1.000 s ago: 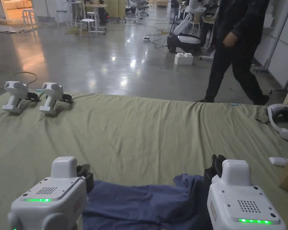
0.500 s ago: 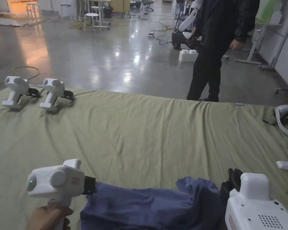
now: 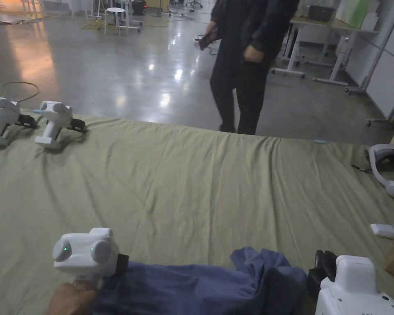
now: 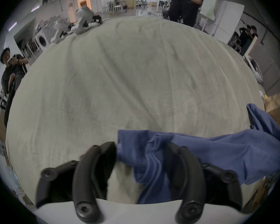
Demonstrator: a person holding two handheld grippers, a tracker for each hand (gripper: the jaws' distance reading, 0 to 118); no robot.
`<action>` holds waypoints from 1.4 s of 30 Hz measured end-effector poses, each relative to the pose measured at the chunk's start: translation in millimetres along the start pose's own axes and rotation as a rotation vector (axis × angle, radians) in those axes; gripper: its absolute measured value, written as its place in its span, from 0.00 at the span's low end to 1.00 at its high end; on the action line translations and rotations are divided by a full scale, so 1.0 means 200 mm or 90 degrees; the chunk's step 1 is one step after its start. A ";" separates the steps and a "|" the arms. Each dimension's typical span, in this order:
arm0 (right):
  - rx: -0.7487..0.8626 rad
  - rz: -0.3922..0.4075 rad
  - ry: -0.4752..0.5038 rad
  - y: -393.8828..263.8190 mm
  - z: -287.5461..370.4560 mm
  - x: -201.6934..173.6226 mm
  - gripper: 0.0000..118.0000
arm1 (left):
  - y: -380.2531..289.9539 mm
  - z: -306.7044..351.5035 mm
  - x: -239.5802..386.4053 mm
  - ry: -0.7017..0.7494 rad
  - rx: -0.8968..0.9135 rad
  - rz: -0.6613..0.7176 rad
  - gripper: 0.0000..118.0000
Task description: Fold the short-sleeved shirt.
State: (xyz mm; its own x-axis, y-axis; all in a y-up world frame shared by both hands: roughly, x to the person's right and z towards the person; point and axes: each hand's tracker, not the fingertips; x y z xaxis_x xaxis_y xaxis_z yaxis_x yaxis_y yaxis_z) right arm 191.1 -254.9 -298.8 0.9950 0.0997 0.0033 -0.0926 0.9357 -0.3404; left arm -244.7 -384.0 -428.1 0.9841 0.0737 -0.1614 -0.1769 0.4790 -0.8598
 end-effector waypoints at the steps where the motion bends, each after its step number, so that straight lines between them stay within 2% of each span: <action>1: -0.015 -0.003 0.009 0.01 -0.03 0.02 0.11 | -0.01 0.01 0.02 -0.005 0.010 -0.013 0.22; 2: -0.041 -0.007 0.023 0.02 -0.08 0.05 0.11 | -0.02 0.01 0.05 -0.022 0.001 -0.041 0.16; 6: -0.164 0.007 0.071 0.11 -0.37 0.13 0.13 | -0.04 0.05 0.08 0.010 0.034 -0.115 0.11; 7: -0.195 0.015 0.075 0.13 -0.44 0.14 0.15 | -0.04 0.07 0.06 -0.021 0.032 -0.102 0.11; 8: -0.221 0.021 0.074 0.14 -0.53 0.15 0.19 | -0.04 0.08 0.05 -0.021 0.031 -0.093 0.11; 9: -0.255 0.032 0.082 0.15 -0.62 0.16 0.29 | -0.05 0.10 0.03 -0.032 0.032 -0.088 0.11; 10: -0.278 0.035 0.097 0.15 -0.70 0.17 0.35 | -0.06 0.12 0.02 -0.042 0.033 -0.084 0.11; 12: -0.350 0.052 0.098 0.13 -0.87 0.15 0.54 | -0.09 0.19 -0.01 -0.040 0.049 -0.072 0.11; 13: -0.382 0.052 0.101 0.10 -0.93 0.14 0.56 | -0.09 0.22 -0.03 -0.047 0.052 -0.066 0.11; 14: -0.412 0.056 0.101 0.07 -1.00 0.13 0.57 | -0.10 0.24 -0.03 -0.118 0.109 0.012 0.11; 19: -0.519 0.047 0.136 -0.17 -1.20 0.06 0.60 | -0.16 0.28 -0.05 -0.123 0.118 0.023 0.10; 21: -0.544 0.052 0.132 -0.24 -1.23 0.03 0.60 | -0.18 0.28 -0.04 -0.124 0.119 0.020 0.11; 23: -0.495 0.060 0.113 -0.26 -1.19 0.02 0.57 | -0.19 0.29 -0.04 -0.122 0.114 0.017 0.11; 25: -0.483 0.071 0.124 -0.26 -1.16 -0.01 0.28 | -0.20 0.29 -0.04 -0.123 0.115 0.018 0.11; 26: -0.467 0.081 0.158 -0.26 -1.15 -0.02 0.15 | -0.20 0.30 -0.05 -0.087 0.103 -0.003 0.11; 27: -0.457 0.094 0.175 -0.25 -1.13 -0.03 0.14 | -0.20 0.30 -0.05 -0.090 0.106 -0.002 0.10; 29: -0.439 0.125 0.146 -0.24 -1.09 -0.05 0.12 | -0.19 0.33 -0.04 -0.092 0.114 -0.001 0.11; 31: -0.402 0.098 0.148 -0.21 -1.04 -0.02 0.12 | -0.18 0.38 -0.05 -0.080 0.122 -0.010 0.11; 35: -0.295 0.020 0.102 -0.03 -0.88 0.10 0.11 | -0.12 0.52 -0.06 -0.072 0.179 -0.021 0.11; 39: -0.206 -0.007 0.098 0.20 -0.71 0.22 0.11 | -0.03 0.69 -0.10 -0.084 0.222 -0.014 0.11; 42: -0.137 0.006 0.087 0.38 -0.56 0.28 0.11 | 0.05 0.86 -0.14 -0.075 0.273 -0.019 0.10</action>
State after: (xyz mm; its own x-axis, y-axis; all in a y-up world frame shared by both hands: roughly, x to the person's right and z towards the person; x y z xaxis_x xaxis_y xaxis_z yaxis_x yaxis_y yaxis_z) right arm 243.7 -216.9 -429.5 0.9913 0.0487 -0.1226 -0.1071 0.8396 -0.5325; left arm -271.4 -231.6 -348.7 0.9880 0.1420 -0.0615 -0.1511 0.8003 -0.5803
